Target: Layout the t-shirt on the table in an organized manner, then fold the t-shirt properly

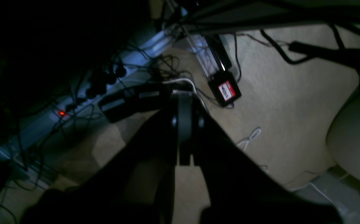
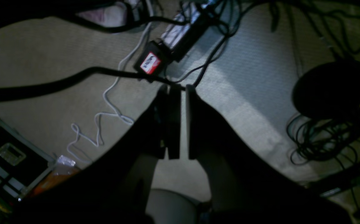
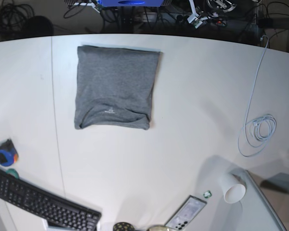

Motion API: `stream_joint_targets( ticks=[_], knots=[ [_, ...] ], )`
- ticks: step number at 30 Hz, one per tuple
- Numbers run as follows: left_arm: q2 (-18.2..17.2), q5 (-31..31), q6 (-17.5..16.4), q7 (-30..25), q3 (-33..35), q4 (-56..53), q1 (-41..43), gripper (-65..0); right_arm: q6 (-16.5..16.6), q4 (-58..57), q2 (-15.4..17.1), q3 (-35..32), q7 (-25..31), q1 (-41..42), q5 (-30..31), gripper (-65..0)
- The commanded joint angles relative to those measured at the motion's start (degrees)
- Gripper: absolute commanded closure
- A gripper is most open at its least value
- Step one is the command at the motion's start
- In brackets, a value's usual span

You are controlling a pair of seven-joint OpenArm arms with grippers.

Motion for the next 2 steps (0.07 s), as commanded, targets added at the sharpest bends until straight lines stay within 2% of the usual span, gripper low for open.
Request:
stream_joint_targets(
  ticks=[1,2],
  knots=[
    [-0.4,0.3,-0.5,-0.1,0.0,-0.3,0.5,0.0,0.3,0.9,0.0,0.0,0.3,-0.5,-0.1,-3.5],
    [-0.4,0.3,-0.5,-0.1,0.0,-0.3,0.8,0.0,0.3,1.2,0.0,0.0,0.3,-0.5,-0.1,-3.5]
  ],
)
